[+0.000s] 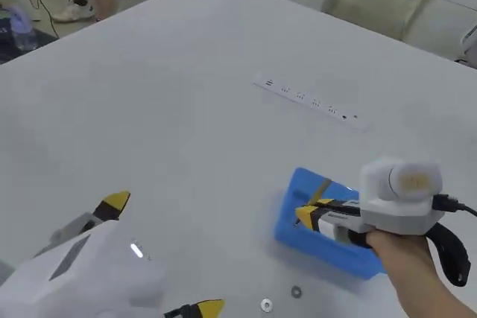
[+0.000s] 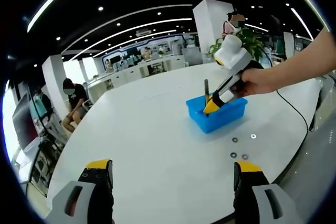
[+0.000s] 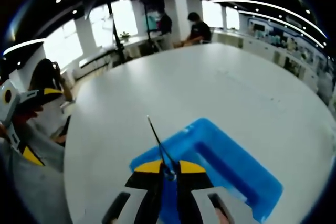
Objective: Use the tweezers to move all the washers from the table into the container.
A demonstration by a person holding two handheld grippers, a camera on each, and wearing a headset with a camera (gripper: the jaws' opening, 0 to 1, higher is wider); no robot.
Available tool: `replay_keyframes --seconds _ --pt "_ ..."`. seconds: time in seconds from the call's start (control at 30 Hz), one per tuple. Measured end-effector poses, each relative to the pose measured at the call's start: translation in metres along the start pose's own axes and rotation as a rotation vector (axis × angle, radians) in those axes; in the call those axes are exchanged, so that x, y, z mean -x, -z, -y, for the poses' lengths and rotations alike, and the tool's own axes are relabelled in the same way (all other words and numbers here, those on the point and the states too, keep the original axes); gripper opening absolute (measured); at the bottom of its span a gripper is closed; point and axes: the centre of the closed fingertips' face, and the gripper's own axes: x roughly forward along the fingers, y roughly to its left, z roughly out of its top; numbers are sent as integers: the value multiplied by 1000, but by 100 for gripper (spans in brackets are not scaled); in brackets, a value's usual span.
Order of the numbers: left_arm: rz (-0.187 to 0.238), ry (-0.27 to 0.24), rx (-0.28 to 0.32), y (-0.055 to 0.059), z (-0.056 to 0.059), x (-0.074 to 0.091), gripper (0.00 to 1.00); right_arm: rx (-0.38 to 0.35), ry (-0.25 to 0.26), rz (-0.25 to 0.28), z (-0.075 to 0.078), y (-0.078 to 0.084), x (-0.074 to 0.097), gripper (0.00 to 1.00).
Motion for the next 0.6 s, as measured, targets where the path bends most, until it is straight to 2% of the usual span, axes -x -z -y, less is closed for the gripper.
replay_keyframes --seconds 0.1,0.27,0.33,0.5,0.6 --pt "-14 -7 -15 2 0 -1 99 0 0 -15 -1 2 -3 7" --pt "-16 -9 -7 3 -1 -1 99 12 3 -33 -3 4 -5 7" --pt "-15 -9 -9 3 -1 -1 99 -9 -3 -30 -4 3 -4 7" --pt "-21 -10 -21 4 -1 -2 99 -9 -2 3 -6 -3 3 7" --pt "-18 -12 -26 4 -1 -2 99 -6 -6 21 -11 -9 14 7"
